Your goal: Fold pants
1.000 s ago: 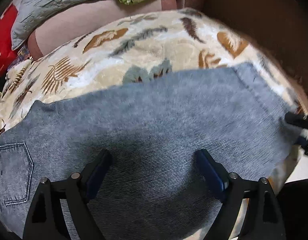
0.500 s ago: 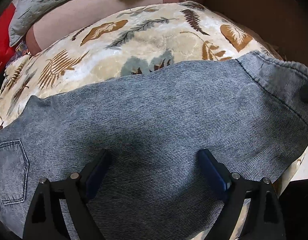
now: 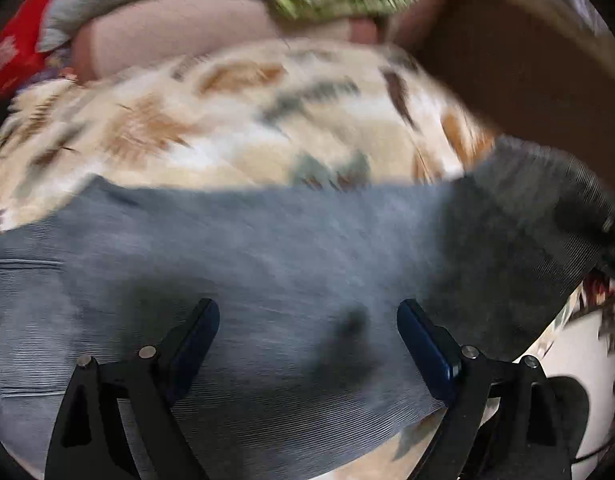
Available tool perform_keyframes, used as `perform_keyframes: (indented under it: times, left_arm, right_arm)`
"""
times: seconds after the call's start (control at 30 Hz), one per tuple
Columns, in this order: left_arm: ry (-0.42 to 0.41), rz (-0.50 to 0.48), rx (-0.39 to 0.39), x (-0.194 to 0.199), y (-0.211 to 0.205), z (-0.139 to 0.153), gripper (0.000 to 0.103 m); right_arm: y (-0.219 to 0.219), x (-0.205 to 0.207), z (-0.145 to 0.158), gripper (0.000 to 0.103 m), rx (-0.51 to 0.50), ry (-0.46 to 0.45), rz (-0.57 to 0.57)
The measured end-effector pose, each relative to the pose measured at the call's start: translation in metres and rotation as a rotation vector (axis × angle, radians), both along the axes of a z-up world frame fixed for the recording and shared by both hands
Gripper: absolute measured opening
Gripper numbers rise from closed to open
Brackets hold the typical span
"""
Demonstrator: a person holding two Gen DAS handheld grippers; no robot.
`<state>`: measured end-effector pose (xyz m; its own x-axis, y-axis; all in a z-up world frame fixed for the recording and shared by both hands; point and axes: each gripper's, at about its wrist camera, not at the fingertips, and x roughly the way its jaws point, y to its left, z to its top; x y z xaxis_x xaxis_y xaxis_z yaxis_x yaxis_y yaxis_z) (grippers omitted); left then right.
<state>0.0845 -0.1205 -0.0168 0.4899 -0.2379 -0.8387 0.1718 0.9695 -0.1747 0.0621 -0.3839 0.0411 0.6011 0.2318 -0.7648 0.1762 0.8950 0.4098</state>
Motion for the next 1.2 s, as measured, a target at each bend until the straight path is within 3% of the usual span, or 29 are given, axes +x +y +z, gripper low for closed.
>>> perform_keyframes:
  times: [0.2,0.3,0.4,0.5,0.57,0.67,0.73,0.77,0.8,0.9,1.0,1.2]
  left_arm:
    - [-0.149,0.201,-0.122,-0.028,0.115,0.053,0.091]
    - [-0.209,0.292,-0.115,-0.043,0.17,0.069,0.091]
    - [-0.235,0.345,-0.078,-0.053,0.205,0.079,0.091]
    - [-0.233,0.362,-0.073,-0.057,0.222,0.083,0.091]
    - [-0.229,0.346,-0.07,-0.057,0.218,0.082,0.091]
    - [-0.208,0.29,-0.073,-0.05,0.201,0.079,0.091]
    - [-0.201,0.254,-0.085,-0.044,0.183,0.079,0.091]
    - [-0.2,0.226,-0.101,-0.041,0.173,0.081,0.091]
    - [-0.2,0.193,-0.123,-0.037,0.161,0.083,0.091]
    - [-0.2,0.132,-0.116,-0.027,0.132,0.086,0.091]
    - [-0.173,0.091,-0.098,-0.019,0.106,0.073,0.091]
    - [-0.009,-0.011,0.058,-0.027,0.064,-0.005,0.091]
  right_arm:
    - [0.073,-0.003,0.025,0.024,-0.082,-0.097,0.153]
    - [0.131,-0.008,0.024,0.024,-0.124,-0.141,0.262]
    - [0.187,-0.015,0.0,0.024,-0.152,-0.135,0.375]
    - [0.237,-0.02,-0.053,0.028,-0.19,-0.042,0.504]
    - [0.247,-0.025,-0.075,0.029,-0.185,0.002,0.531]
    - [0.242,-0.037,-0.08,0.034,-0.183,-0.027,0.542]
    - [0.233,-0.037,-0.079,0.049,-0.127,-0.015,0.54]
    - [0.23,-0.036,-0.081,0.065,-0.098,-0.007,0.544]
    - [0.227,-0.036,-0.081,0.067,-0.072,-0.002,0.544]
    - [0.21,-0.045,-0.075,0.067,0.025,-0.011,0.528]
    - [0.165,-0.06,-0.068,0.067,0.159,0.004,0.461]
    - [0.063,-0.048,-0.055,0.067,0.283,0.006,0.221]
